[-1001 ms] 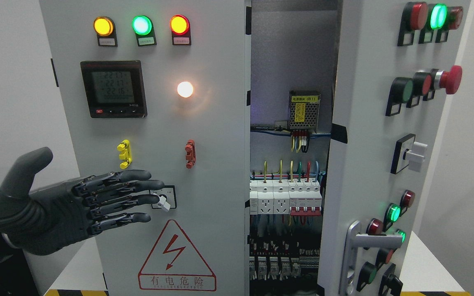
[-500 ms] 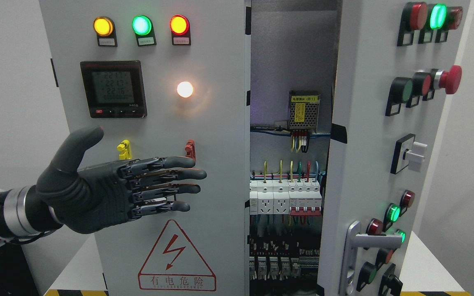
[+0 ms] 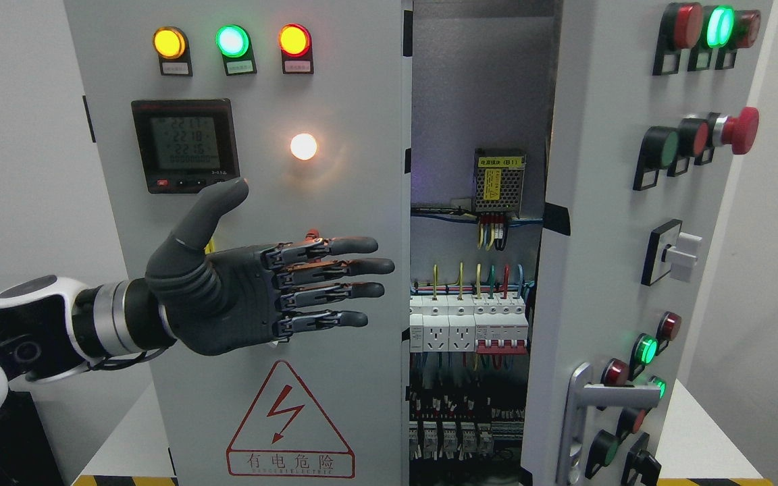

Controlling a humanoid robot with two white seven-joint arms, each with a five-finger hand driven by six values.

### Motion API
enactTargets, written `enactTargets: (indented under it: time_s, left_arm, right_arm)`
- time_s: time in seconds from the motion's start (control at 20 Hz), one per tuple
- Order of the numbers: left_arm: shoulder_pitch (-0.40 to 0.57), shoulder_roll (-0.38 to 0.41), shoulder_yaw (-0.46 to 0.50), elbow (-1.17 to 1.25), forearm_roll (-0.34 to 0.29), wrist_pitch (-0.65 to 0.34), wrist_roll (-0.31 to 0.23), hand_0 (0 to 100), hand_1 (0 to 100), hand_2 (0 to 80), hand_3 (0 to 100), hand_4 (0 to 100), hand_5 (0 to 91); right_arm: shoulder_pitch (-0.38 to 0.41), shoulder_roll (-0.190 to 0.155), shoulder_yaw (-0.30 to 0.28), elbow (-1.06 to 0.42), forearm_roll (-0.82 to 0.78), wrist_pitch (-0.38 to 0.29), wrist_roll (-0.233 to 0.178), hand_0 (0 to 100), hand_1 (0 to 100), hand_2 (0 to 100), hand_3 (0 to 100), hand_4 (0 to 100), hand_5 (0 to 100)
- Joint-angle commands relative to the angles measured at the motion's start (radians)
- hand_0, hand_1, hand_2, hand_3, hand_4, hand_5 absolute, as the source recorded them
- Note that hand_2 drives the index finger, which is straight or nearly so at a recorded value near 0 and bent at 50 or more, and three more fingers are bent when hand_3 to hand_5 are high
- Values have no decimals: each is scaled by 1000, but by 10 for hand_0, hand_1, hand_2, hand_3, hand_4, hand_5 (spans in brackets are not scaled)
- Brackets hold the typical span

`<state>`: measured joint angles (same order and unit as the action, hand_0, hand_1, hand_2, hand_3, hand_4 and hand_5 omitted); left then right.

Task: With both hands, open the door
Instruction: 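Reach the left hand across the cabinet toward the partly open door's edge, then insert the left hand fingers into the gap behind the door edge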

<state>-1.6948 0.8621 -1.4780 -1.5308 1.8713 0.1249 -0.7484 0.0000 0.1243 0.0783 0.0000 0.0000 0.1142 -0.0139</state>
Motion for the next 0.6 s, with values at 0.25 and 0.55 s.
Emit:
enactTargets:
  time_s: [0.25,0.55]
  left_arm:
    - [-51,-308,-125,164,65,4,4,0,0,0,0,0,0]
    - [-32,-386,-42,166,52,9,46,0,0,0,0,0,0]
  right_arm:
    - [31,0,0,-32,21,-1,0,382,0,0,0,0,0]
    - [31,0,0,-32,21,-1,0,382,0,0,0,0,0]
